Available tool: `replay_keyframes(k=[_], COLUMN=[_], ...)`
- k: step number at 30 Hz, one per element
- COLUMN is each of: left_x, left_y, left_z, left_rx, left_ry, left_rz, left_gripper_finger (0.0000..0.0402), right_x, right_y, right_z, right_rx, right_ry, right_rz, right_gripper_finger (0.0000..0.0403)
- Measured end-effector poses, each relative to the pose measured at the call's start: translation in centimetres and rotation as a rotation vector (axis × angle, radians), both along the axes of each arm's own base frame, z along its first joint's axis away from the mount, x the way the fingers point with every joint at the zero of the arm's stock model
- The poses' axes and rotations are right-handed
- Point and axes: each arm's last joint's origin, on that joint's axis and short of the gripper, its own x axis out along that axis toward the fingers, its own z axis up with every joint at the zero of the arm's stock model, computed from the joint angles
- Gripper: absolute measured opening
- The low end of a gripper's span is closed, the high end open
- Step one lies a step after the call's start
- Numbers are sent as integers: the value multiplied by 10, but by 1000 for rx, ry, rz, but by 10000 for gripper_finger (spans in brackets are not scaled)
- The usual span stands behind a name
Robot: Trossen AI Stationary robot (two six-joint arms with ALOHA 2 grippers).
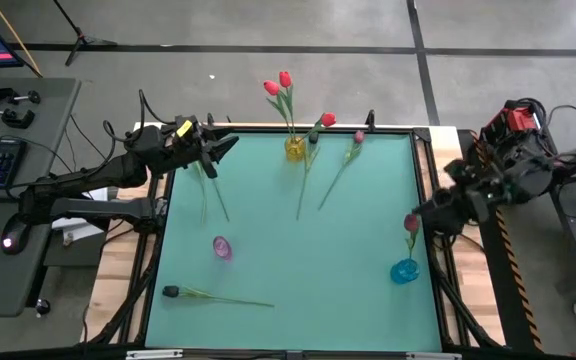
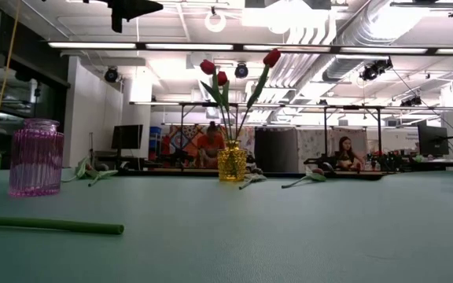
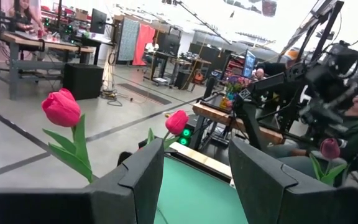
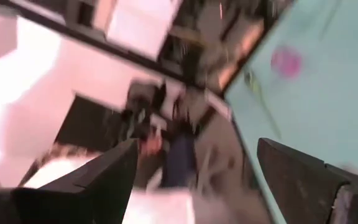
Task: Sort flowers into vase by color
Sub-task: Put the left dark red tulip into the blue vase
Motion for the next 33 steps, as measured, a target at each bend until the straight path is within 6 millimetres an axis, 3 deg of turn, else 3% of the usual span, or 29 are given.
replay_keyframes(k=[5, 13, 19, 23, 27, 33], left_x=[0, -5, -25, -37, -43, -35], left_y=[0, 5, 14, 21, 25, 33], left_z=[0, 11, 13, -15, -54, -112], left_rx=[9, 32, -186, -422, -627, -775], left_ry=[0, 56, 274, 479, 721, 927], left_rz=[6, 64, 331, 484, 617, 738], left_gripper_finger=[170, 170, 170, 170, 170, 170], right_x=[2, 10, 19, 26, 35, 55], right_y=[-6, -14, -21, -26, -33, -46], right_z=[4, 3, 1, -3, -8, -19], right_rx=[-161, -389, -445, -493, -529, -571], right_ry=[-77, -49, -2, 51, 115, 263], right_rz=[-210, -678, -823, -909, -960, -948], right_gripper_finger=[318, 318, 318, 318, 318, 318])
